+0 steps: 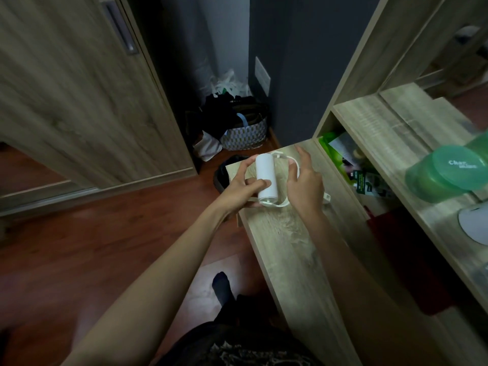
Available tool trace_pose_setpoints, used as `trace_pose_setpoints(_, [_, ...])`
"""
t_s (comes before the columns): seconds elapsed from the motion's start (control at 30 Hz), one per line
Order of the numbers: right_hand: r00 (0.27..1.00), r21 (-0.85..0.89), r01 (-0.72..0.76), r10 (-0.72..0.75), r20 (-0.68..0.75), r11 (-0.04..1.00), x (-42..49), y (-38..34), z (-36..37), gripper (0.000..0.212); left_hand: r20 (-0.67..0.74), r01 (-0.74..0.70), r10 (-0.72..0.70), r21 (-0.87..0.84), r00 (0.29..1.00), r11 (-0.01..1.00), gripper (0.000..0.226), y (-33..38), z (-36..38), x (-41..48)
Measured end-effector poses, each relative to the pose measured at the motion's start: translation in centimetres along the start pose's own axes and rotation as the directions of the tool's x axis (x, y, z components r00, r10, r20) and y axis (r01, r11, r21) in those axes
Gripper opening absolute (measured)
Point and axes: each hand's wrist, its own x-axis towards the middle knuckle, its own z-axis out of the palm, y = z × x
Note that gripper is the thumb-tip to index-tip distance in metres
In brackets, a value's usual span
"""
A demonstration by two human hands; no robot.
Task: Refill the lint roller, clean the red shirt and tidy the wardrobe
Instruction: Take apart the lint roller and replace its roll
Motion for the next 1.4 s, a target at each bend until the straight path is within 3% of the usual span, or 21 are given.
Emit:
trace_pose_setpoints(0.4, [0.999, -0.016, -0.030, 0.029, -0.020, 0.999, 0.2, 0.4, 0.2, 0.044, -0.010, 0.003, -0.003, -0.017, 1.000, 1.000, 0.064, 0.0, 0.2, -0.1])
trace_pose_setpoints(0.73, [0.997, -0.071, -0.075, 0.074, -0.017, 0.995, -1.0, 0.3, 0.5, 0.043, -0.080, -0.040, 0.048, 0.106, 0.996, 0.994, 0.069, -0.3, 1.1, -0.6])
trace_pose_setpoints(1.03, [0.997, -0.133, -0.078, 0.075, -0.026, 0.988, -1.5, 0.6, 1.1, 0.034, -0.020, -0.054, 0.058, 0.162, 0.998, 0.985, 0.072, -0.5, 0.8, -0.7])
trace_pose_setpoints(1.27, [0.998, -0.152, -0.064, 0.066, 0.008, 0.986, -1.5, 0.4, 1.2, 0.032, 0.005, -0.070, 0.070, 0.195, 0.998, 0.978, 0.068, -0.3, 0.6, -1.0])
trace_pose_setpoints(1.4, [0.995, -0.044, 0.061, -0.057, 0.087, 0.997, -0.8, 0.6, 0.8, 0.033, -0.005, -0.096, 0.099, 0.172, 0.995, 0.980, 0.070, -0.2, 0.2, -1.2])
